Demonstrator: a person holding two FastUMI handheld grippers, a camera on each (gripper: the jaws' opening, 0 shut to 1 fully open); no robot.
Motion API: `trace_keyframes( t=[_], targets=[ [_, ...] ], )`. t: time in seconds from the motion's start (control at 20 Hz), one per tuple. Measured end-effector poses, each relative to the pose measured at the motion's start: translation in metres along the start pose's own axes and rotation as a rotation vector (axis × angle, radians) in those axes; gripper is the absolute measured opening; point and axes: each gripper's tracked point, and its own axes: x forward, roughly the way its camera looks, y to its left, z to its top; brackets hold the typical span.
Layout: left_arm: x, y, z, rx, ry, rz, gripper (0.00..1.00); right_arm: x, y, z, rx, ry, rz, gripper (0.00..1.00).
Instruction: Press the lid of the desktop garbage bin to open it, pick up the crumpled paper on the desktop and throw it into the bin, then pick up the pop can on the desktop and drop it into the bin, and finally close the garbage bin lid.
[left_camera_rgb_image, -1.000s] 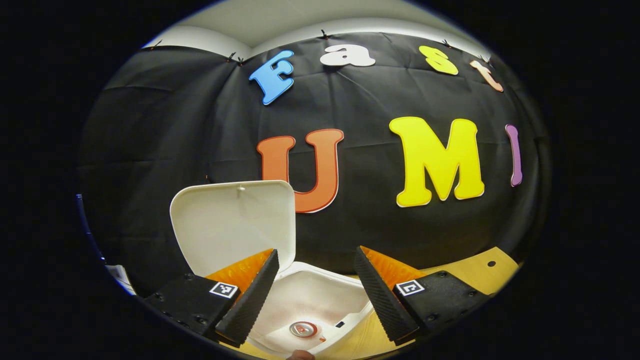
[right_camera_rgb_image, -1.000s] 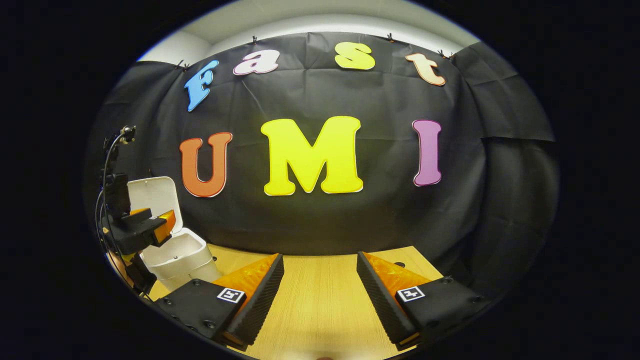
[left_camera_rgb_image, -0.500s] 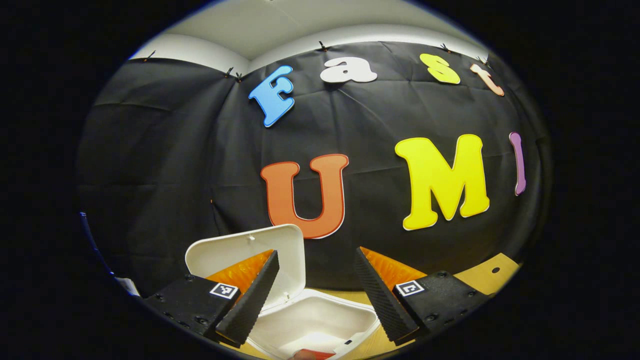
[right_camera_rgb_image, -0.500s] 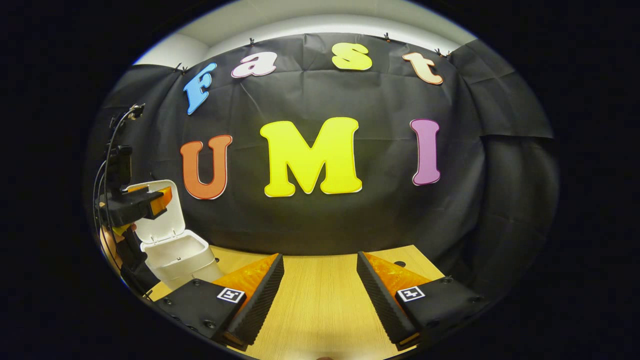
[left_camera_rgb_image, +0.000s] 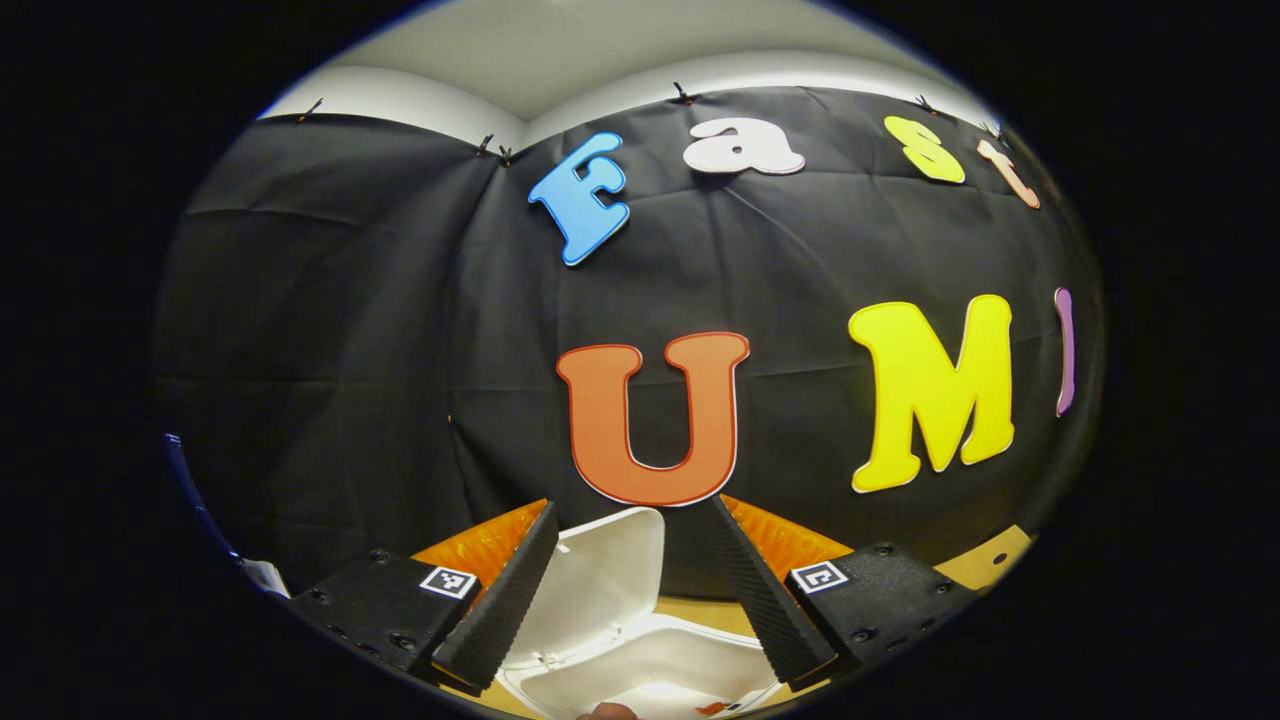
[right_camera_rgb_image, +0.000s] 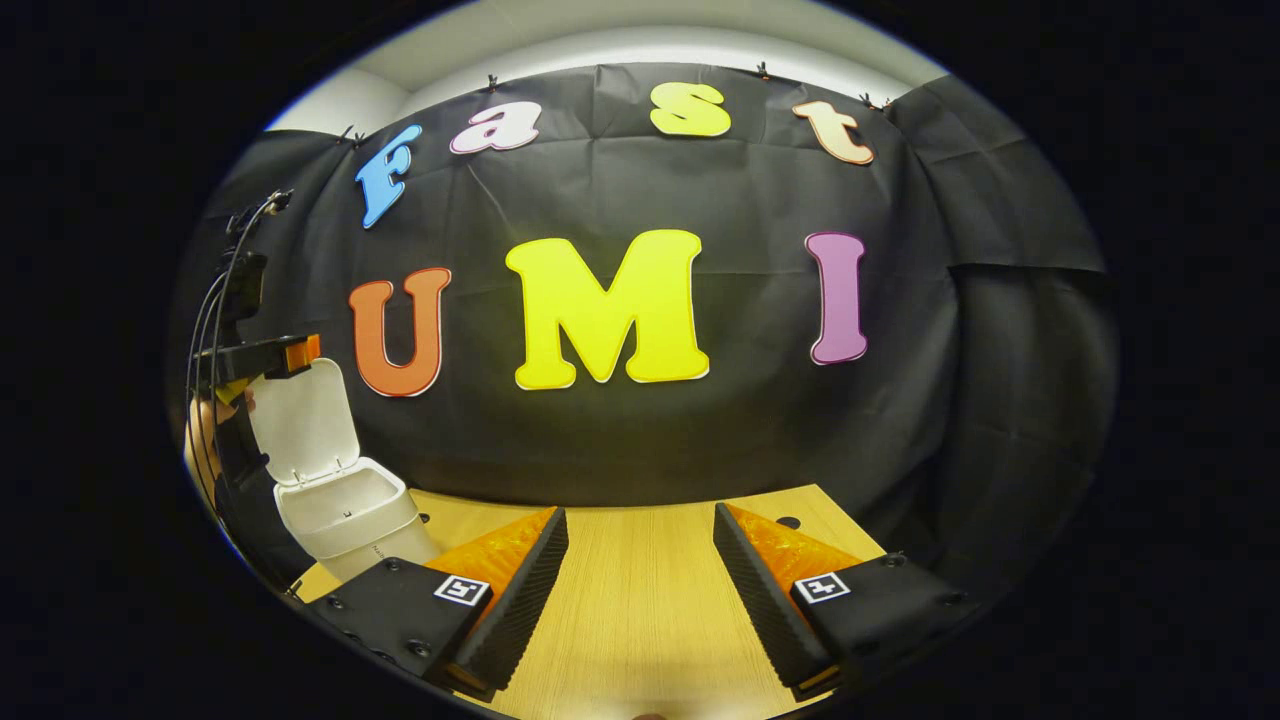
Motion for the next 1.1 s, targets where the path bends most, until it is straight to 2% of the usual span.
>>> trace_keyframes(
  t=[0.45,0.85,1.1],
  targets=[
    [0.024,0.032,-0.022,-0.022,0.078,0.064,0.98,0.000,0.006,-0.010,-0.005,0.026,-0.004,0.95],
    [0.002,0.005,-0.023,-0.108,0.111,0.013,1.00,-0.001,0.007,-0.017,0.012,0.044,0.024,0.95],
    [-0.026,-0.024,-0.035,-0.107,0.142,-0.025,1.00,-0.002,0.005,-0.026,0.046,0.059,0.053,0.95]
  ],
)
